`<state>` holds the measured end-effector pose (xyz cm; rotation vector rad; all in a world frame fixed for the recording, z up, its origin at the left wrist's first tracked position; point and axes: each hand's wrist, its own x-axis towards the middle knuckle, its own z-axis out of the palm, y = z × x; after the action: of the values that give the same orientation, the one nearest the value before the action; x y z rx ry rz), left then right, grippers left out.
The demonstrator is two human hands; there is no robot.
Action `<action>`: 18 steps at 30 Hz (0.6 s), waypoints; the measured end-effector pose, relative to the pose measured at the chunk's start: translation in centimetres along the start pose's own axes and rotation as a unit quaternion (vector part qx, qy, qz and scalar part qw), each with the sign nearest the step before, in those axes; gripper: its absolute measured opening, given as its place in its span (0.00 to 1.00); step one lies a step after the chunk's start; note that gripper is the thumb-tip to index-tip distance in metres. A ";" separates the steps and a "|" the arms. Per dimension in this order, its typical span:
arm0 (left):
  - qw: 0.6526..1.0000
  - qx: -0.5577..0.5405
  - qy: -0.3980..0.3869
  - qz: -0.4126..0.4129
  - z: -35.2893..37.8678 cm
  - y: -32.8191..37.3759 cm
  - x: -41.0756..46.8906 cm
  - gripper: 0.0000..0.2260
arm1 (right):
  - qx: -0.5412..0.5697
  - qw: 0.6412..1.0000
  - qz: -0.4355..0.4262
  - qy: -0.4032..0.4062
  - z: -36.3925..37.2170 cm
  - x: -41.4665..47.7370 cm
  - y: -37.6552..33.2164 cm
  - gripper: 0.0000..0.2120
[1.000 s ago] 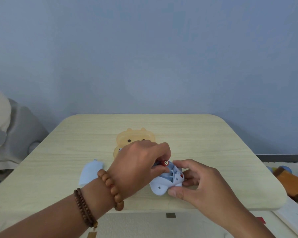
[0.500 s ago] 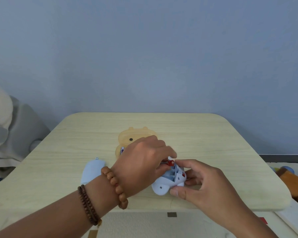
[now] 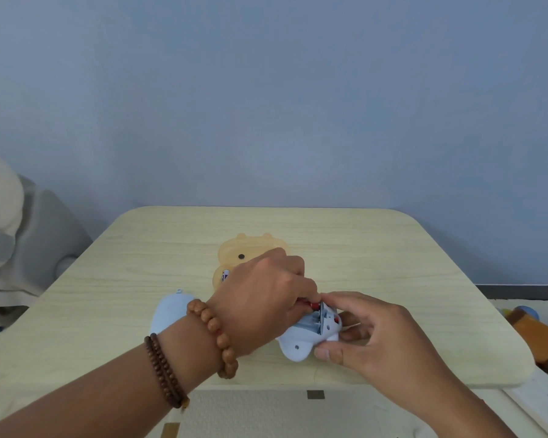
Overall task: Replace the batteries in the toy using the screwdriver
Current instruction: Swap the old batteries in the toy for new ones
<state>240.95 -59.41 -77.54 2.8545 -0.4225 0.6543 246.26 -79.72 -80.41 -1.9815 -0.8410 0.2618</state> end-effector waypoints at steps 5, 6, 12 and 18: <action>0.990 -0.101 -0.032 -0.091 -0.4 -0.2 0.2 0.06 | 0.014 1.000 0.009 0.000 0.0 -0.2 -0.3 0.26; 0.984 -0.126 -0.033 -0.119 -0.5 -0.3 0.2 0.07 | 0.014 1.000 0.012 0.002 0.0 -0.2 -0.3 0.26; 0.952 -0.180 -0.057 -0.242 -0.6 -0.5 -0.2 0.18 | -0.002 0.999 0.032 0.010 0.1 -0.1 -0.5 0.28; 0.945 -0.188 -0.067 -0.260 -0.4 -0.2 -0.5 0.15 | 0.040 0.991 0.111 -0.060 -0.9 0.2 -1.5 0.20</action>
<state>240.48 -59.02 -77.44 2.4828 0.1795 0.2447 246.23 -79.71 -78.68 -1.9993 -0.6736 0.5413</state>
